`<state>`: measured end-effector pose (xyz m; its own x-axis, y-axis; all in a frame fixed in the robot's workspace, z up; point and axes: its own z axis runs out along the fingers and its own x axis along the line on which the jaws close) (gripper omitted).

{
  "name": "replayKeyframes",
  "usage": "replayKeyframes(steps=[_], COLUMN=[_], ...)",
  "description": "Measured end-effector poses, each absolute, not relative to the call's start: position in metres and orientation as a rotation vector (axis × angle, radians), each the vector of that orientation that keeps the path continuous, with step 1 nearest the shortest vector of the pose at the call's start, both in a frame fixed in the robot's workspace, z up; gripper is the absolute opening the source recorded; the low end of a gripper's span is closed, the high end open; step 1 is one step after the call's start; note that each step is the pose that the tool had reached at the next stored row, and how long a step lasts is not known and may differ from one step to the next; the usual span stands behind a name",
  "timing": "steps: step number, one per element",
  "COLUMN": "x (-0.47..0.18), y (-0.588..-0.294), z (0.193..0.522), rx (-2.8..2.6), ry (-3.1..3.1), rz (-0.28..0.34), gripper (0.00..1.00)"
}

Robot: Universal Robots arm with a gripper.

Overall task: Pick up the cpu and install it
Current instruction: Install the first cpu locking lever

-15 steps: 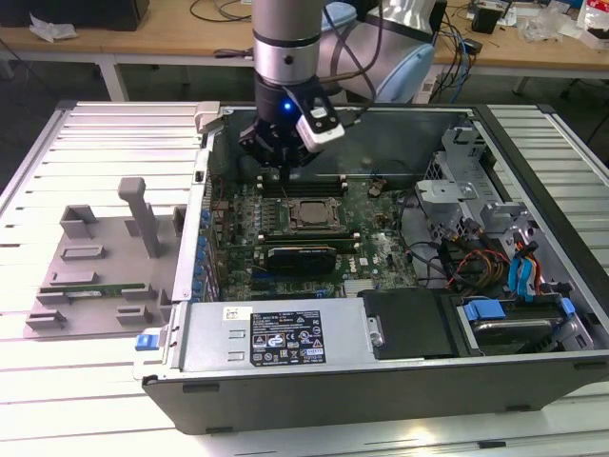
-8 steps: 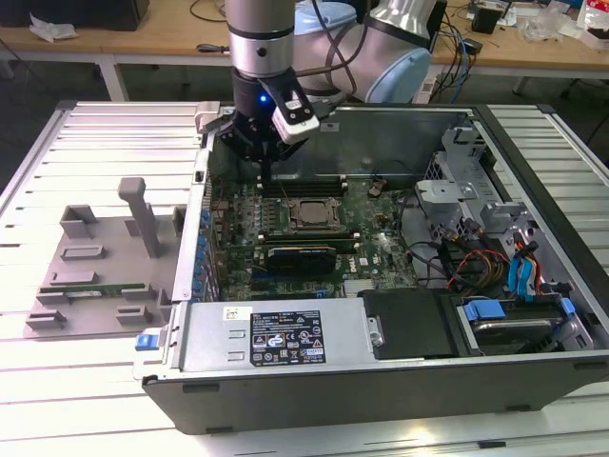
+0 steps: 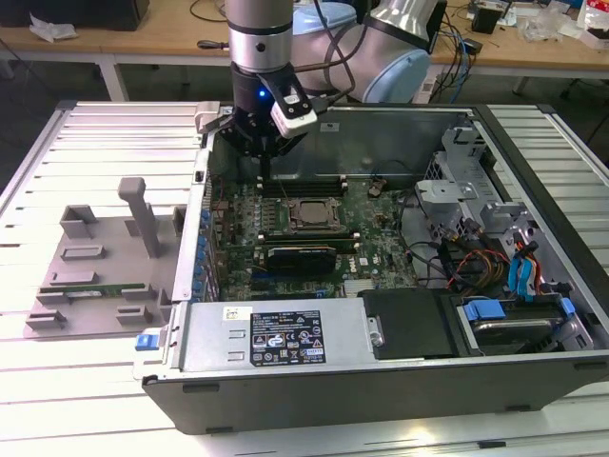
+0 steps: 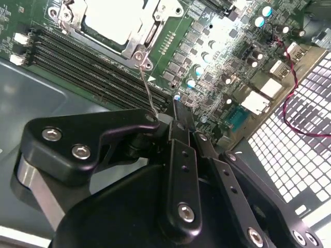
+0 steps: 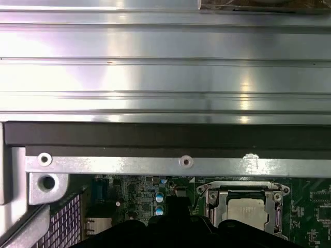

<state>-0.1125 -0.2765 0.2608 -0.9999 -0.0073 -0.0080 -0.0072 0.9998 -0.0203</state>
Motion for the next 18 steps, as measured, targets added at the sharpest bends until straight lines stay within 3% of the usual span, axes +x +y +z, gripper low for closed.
replayKeyframes(steps=[18], x=[-0.087], y=[-0.276], z=[0.261], rx=[-0.011], ry=[3.133], rz=[-0.047], gripper=[0.11])
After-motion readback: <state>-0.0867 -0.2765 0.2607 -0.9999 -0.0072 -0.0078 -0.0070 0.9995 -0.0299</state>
